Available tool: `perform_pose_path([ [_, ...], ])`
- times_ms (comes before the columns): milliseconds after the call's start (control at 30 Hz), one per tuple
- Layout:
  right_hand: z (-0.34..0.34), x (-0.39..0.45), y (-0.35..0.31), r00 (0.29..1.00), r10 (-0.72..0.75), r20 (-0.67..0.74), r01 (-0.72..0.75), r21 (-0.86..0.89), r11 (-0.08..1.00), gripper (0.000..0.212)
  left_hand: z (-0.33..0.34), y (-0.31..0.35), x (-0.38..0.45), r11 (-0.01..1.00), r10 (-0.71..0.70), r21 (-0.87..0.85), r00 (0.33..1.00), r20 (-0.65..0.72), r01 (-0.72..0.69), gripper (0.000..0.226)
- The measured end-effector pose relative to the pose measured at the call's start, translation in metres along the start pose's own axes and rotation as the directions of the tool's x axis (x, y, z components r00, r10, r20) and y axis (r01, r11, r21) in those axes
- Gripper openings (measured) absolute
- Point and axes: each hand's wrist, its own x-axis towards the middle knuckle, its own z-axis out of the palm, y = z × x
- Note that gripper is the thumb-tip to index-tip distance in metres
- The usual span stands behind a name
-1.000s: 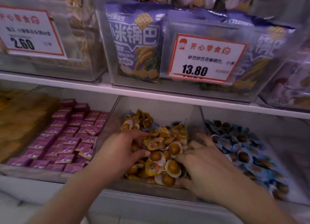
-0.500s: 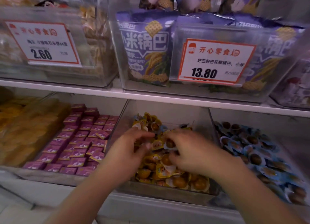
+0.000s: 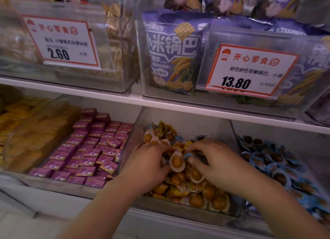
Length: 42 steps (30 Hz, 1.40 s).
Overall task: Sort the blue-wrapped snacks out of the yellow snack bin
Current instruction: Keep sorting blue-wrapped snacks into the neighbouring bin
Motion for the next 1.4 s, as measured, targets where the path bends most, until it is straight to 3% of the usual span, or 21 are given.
perform_pose_path([
  [200, -0.020, -0.009, -0.002, 0.951, 0.107, -0.289, -0.078, 0.109, 0.991, 0.015, -0.003, -0.001, -0.001, 0.991, -0.042, -0.130, 0.999, 0.005, 0.042, 0.064],
  [333, -0.014, -0.011, -0.003, 0.954, 0.184, -0.239, -0.126, 0.238, 0.963, 0.016, -0.009, 0.005, -0.004, 0.906, -0.086, -0.422, 0.986, -0.141, 0.019, 0.038],
  [400, -0.012, -0.009, -0.004, 0.949, 0.249, -0.195, -0.142, 0.440, 0.887, 0.017, -0.015, 0.012, -0.005, 0.840, -0.100, -0.541, 0.968, -0.232, -0.043, 0.031],
  [433, -0.011, -0.009, -0.007, 0.946, 0.299, -0.129, -0.168, 0.592, 0.788, 0.017, -0.017, 0.016, -0.005, 0.797, -0.102, -0.599, 0.960, -0.259, -0.077, 0.030],
  [467, -0.009, -0.010, -0.011, 0.943, 0.333, -0.015, -0.205, 0.760, 0.616, 0.015, -0.018, 0.022, -0.006, 0.743, -0.109, -0.662, 0.957, -0.271, -0.103, 0.030],
  [500, -0.007, -0.011, -0.016, 0.942, 0.311, 0.127, -0.243, 0.897, 0.368, 0.015, -0.017, 0.027, -0.006, 0.686, -0.122, -0.718, 0.956, -0.268, -0.114, 0.033],
  [533, -0.005, -0.012, -0.021, 0.940, 0.242, 0.239, -0.276, 0.952, 0.132, 0.019, -0.015, 0.032, -0.006, 0.639, -0.141, -0.761, 0.955, -0.262, -0.114, 0.036],
  [567, -0.003, -0.013, -0.025, 0.940, 0.177, 0.293, -0.295, 0.955, -0.015, 0.025, -0.013, 0.037, -0.005, 0.603, -0.163, -0.790, 0.952, -0.259, -0.112, 0.037],
  [600, 0.000, -0.014, -0.027, 0.941, 0.160, 0.297, -0.290, 0.955, -0.062, 0.030, -0.010, 0.041, -0.003, 0.580, -0.182, -0.807, 0.947, -0.263, -0.113, 0.034],
  [667, 0.003, -0.016, -0.029, 0.937, 0.264, 0.227, -0.232, 0.973, -0.011, 0.032, -0.006, 0.047, -0.001, 0.602, -0.204, -0.790, 0.933, -0.296, -0.120, 0.024],
  [733, 0.000, -0.021, -0.026, 0.938, 0.331, 0.099, -0.159, 0.974, 0.160, 0.025, -0.002, 0.052, 0.001, 0.686, -0.171, -0.714, 0.922, -0.348, -0.142, 0.019],
  [833, -0.011, -0.031, -0.011, 0.961, 0.275, -0.032, -0.065, 0.939, 0.338, 0.027, 0.004, 0.061, 0.001, 0.773, -0.033, -0.598, 0.926, -0.376, -0.214, 0.019],
  [933, -0.031, -0.046, 0.018, 0.933, 0.345, -0.099, -0.050, 0.916, 0.398, 0.020, 0.010, 0.062, 0.002, 0.863, 0.132, -0.419, 0.926, -0.355, -0.284, 0.028],
  [1000, -0.040, -0.058, 0.050, 0.860, 0.494, -0.128, -0.101, 0.906, 0.411, 0.020, 0.014, 0.058, 0.003, 0.940, 0.148, -0.252, 0.941, -0.304, -0.229, 0.036],
  [1100, -0.049, -0.080, 0.114, 0.683, 0.695, -0.225, -0.433, 0.641, 0.633, 0.028, 0.019, 0.050, 0.003, 0.994, 0.070, -0.071, 0.991, -0.115, -0.078, 0.057],
  [1167, -0.055, -0.095, 0.146, 0.590, 0.770, -0.243, -0.569, 0.551, 0.610, 0.041, 0.022, 0.044, 0.003, 1.000, 0.023, 0.001, 0.999, 0.025, -0.023, 0.070],
  [1233, -0.062, -0.105, 0.164, 0.522, 0.784, -0.337, -0.493, 0.631, 0.599, 0.033, 0.025, 0.040, 0.003, 0.999, 0.030, 0.022, 0.995, 0.096, -0.032, 0.067],
  [1300, -0.067, -0.109, 0.169, 0.470, 0.762, -0.445, -0.373, 0.683, 0.628, 0.018, 0.026, 0.040, 0.003, 0.998, 0.059, -0.008, 0.994, 0.091, -0.058, 0.048],
  [1400, -0.066, -0.107, 0.153, 0.516, 0.677, -0.525, -0.306, 0.625, 0.718, 0.017, 0.019, 0.042, 0.005, 0.991, 0.114, -0.077, 0.993, 0.035, -0.111, 0.030],
])
